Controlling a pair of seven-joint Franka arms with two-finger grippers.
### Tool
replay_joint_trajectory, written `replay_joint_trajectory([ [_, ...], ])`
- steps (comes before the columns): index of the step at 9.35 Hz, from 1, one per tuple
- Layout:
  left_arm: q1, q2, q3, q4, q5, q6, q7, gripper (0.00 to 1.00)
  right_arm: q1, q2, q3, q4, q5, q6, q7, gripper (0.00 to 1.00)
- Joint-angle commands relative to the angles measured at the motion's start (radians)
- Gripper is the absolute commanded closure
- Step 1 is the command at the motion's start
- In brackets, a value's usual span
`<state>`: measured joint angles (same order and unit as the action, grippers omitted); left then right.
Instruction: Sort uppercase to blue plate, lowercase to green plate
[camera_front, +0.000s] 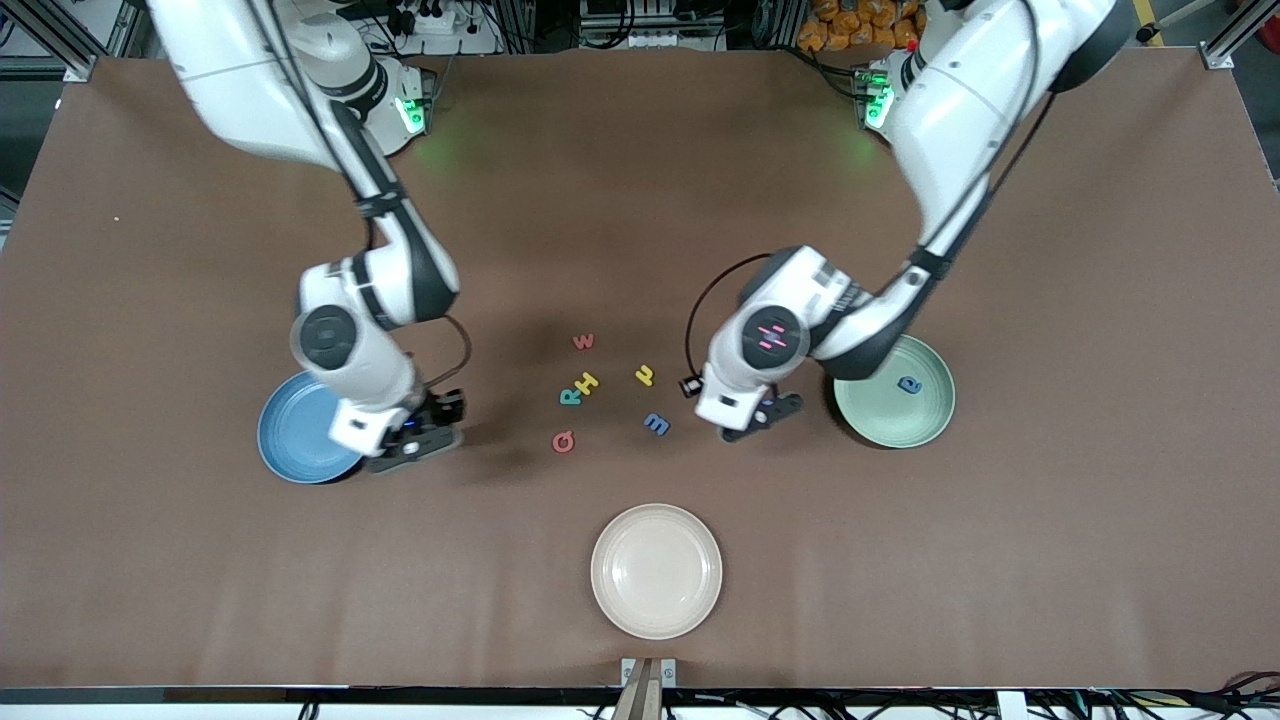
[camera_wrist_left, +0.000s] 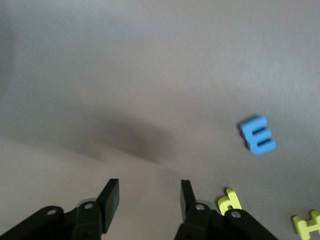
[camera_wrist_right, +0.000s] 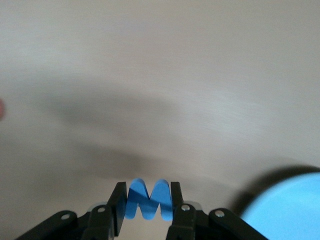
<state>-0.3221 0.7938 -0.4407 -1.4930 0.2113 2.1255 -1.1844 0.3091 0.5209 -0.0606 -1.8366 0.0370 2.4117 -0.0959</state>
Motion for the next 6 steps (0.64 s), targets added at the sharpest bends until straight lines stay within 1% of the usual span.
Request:
replay_joint_trajectory([
  [1, -0.114, 0.028, 0.078, 0.043, 0.055, 0.039, -0.075, 0.4, -0.091, -0.047, 0.013, -0.023, -0.012, -0.048, -0.02, 1.0],
  [3, -0.181, 0.073, 0.106, 0.075, 0.06, 0.057, -0.084, 0.4, -0.213, -0.047, 0.013, -0.024, -0.012, -0.057, -0.176, 1.0],
  [4, -0.24, 0.1, 0.158, 0.112, 0.06, 0.085, -0.127, 0.4, -0.273, -0.038, 0.015, -0.023, -0.011, -0.056, -0.256, 1.0],
  [5, -0.289, 0.11, 0.204, 0.134, 0.057, 0.102, -0.138, 0.39, -0.3, -0.033, 0.015, -0.023, -0.011, -0.057, -0.277, 1.0],
  [6, -0.293, 0.108, 0.207, 0.149, 0.057, 0.12, -0.142, 0.39, -0.301, -0.032, 0.015, -0.024, -0.011, -0.057, -0.269, 1.0],
])
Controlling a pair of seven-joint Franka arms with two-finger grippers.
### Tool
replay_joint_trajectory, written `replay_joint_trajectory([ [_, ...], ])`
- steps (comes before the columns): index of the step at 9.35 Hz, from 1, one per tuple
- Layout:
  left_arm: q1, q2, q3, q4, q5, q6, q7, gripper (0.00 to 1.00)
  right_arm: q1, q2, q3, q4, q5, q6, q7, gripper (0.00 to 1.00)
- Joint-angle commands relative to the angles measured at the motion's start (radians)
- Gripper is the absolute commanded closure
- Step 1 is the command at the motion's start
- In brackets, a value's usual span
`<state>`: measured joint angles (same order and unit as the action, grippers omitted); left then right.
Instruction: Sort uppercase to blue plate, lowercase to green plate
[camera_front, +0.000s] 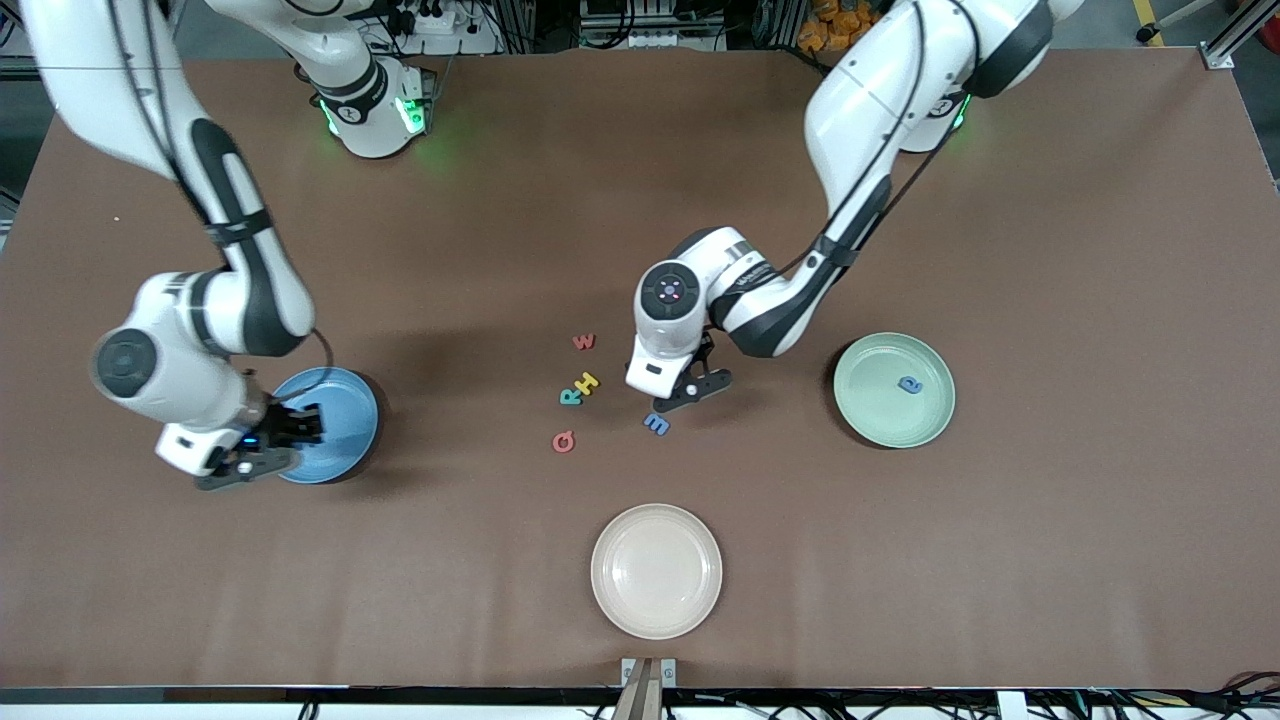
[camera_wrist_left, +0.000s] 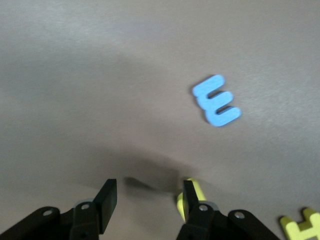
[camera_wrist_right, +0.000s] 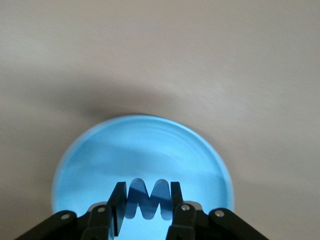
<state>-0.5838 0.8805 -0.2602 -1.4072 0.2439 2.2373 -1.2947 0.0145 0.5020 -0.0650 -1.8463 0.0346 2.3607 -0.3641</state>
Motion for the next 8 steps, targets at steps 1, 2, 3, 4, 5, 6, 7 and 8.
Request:
replay_joint_trajectory([
  [1, -0.031, 0.023, 0.027, 0.097, 0.022, 0.012, -0.047, 0.39, -0.007, -0.013, 0.019, -0.013, -0.009, -0.006, 0.008, 0.67],
  [2, -0.031, 0.025, 0.027, 0.106, 0.022, 0.025, -0.066, 0.39, -0.011, -0.013, 0.019, -0.013, -0.007, -0.006, 0.01, 0.05],
  [3, -0.031, 0.025, 0.027, 0.106, 0.02, 0.034, -0.075, 0.39, -0.018, -0.013, 0.019, -0.011, -0.007, -0.006, 0.008, 0.0],
  [4, -0.03, 0.022, 0.022, 0.109, 0.018, 0.036, -0.075, 0.39, -0.018, -0.013, 0.019, -0.011, -0.005, -0.006, 0.01, 0.0],
  [5, -0.03, 0.023, 0.022, 0.123, 0.017, 0.038, -0.077, 0.39, -0.015, -0.013, 0.019, -0.011, -0.005, -0.006, 0.01, 0.0],
  [6, -0.03, 0.034, 0.027, 0.125, 0.017, 0.054, -0.084, 0.39, -0.011, -0.013, 0.019, -0.01, -0.002, -0.006, 0.011, 0.0],
  [7, -0.03, 0.057, 0.027, 0.123, 0.017, 0.073, -0.089, 0.39, -0.005, -0.013, 0.019, -0.008, 0.004, -0.006, 0.022, 0.0],
  [8, -0.03, 0.067, 0.027, 0.117, 0.014, 0.073, -0.087, 0.39, 0.002, -0.008, 0.02, -0.007, 0.004, -0.006, 0.054, 0.0],
])
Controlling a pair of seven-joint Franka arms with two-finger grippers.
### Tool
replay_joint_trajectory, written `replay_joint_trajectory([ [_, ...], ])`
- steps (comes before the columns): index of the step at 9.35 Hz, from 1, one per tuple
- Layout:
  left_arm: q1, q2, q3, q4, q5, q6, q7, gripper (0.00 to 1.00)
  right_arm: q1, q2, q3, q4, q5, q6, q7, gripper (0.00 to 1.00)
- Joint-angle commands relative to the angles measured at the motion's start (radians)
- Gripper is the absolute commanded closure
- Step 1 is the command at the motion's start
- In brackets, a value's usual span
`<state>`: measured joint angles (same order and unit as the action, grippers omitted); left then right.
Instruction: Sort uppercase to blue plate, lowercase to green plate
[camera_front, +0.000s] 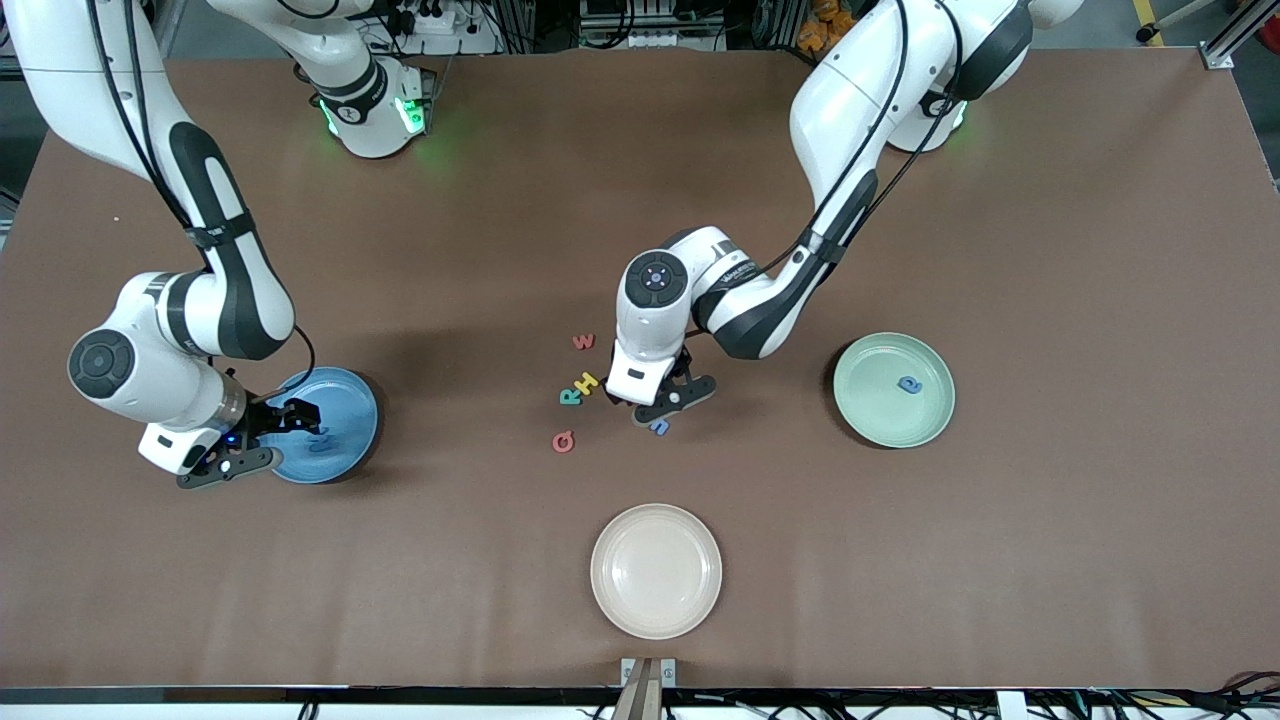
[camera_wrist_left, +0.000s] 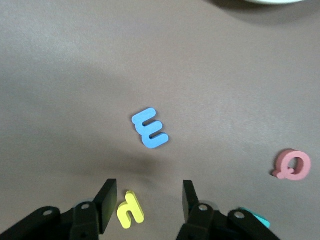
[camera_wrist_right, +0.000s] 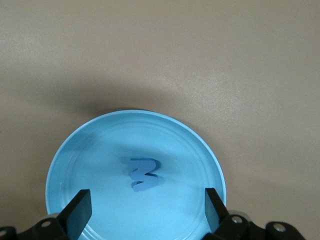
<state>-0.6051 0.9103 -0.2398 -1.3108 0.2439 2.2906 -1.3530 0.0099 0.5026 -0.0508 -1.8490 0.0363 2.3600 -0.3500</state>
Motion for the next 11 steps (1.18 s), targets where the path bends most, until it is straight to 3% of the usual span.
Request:
replay_joint_trajectory([
  [1, -0.007, 0.035, 0.007, 0.018, -0.007, 0.006, -0.025, 0.39, 0.025, -0.007, 0.006, -0.004, 0.002, -0.005, 0.054, 0.0],
  [11, -0.015, 0.039, -0.004, 0.016, -0.12, -0.108, -0.029, 0.46, 0.042, -0.002, 0.008, -0.007, 0.002, -0.011, 0.069, 0.0],
])
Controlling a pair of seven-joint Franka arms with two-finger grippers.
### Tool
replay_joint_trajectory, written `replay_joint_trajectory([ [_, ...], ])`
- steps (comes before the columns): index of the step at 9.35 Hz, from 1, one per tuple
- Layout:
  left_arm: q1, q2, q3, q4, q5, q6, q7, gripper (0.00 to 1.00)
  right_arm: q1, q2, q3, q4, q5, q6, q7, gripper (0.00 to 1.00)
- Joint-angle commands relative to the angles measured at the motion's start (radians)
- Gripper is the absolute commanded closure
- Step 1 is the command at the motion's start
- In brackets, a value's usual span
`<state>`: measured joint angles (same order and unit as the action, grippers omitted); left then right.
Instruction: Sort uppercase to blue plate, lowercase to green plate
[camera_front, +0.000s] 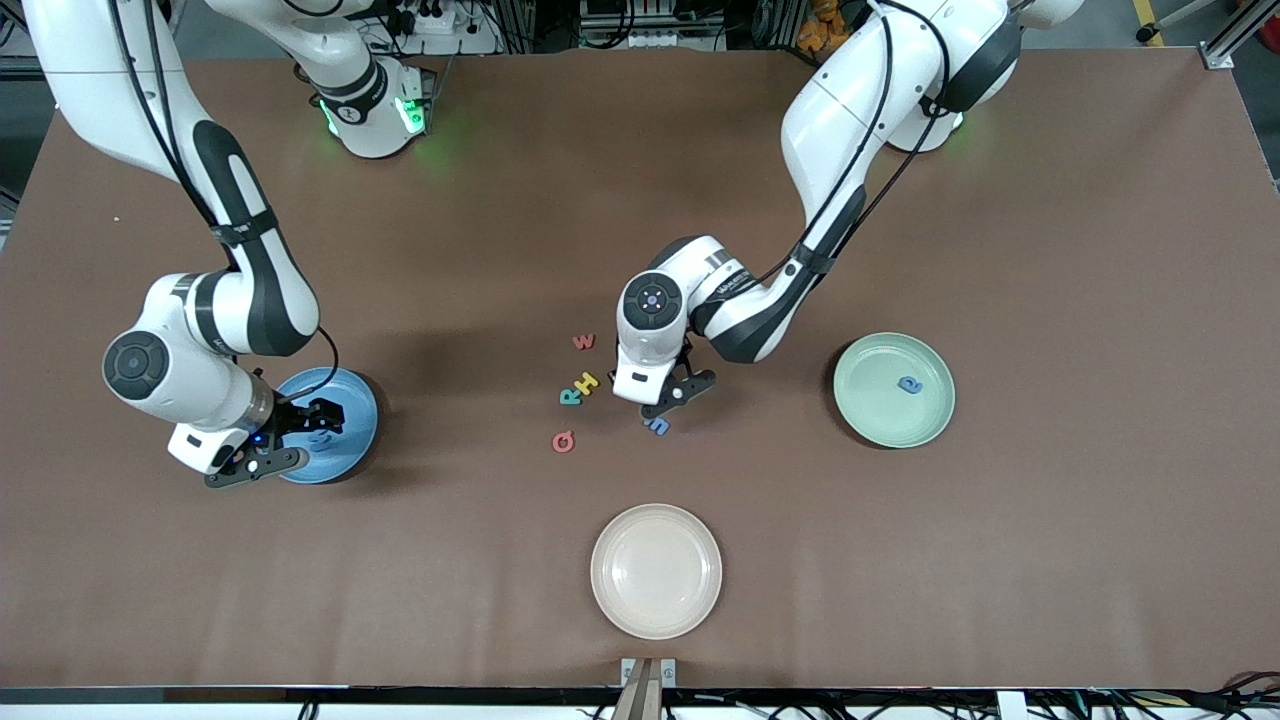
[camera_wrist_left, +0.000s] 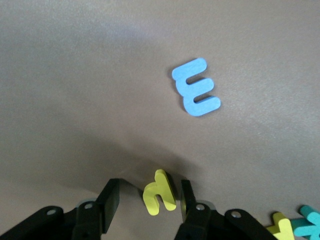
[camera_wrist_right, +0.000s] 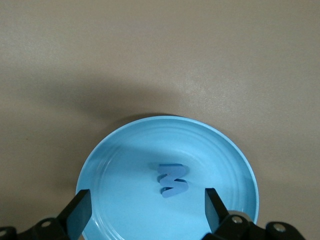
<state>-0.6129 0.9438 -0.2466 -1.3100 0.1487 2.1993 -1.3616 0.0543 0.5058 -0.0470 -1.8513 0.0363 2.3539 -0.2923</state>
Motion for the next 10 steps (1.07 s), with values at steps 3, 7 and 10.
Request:
replay_joint_trajectory([
  [3, -0.007, 0.006, 0.003, 0.015, -0.034, -0.016, -0.022, 0.5, -0.002, -0.006, 0.003, -0.005, 0.002, -0.005, 0.012, 0.0],
  [7, -0.007, 0.012, 0.003, 0.015, -0.044, -0.015, -0.056, 0.64, 0.001, -0.004, 0.004, -0.005, 0.002, -0.005, 0.012, 0.0],
  [10, -0.007, 0.013, 0.003, 0.015, -0.044, -0.015, -0.06, 0.89, 0.007, -0.004, 0.004, -0.002, 0.002, -0.004, 0.013, 0.0],
])
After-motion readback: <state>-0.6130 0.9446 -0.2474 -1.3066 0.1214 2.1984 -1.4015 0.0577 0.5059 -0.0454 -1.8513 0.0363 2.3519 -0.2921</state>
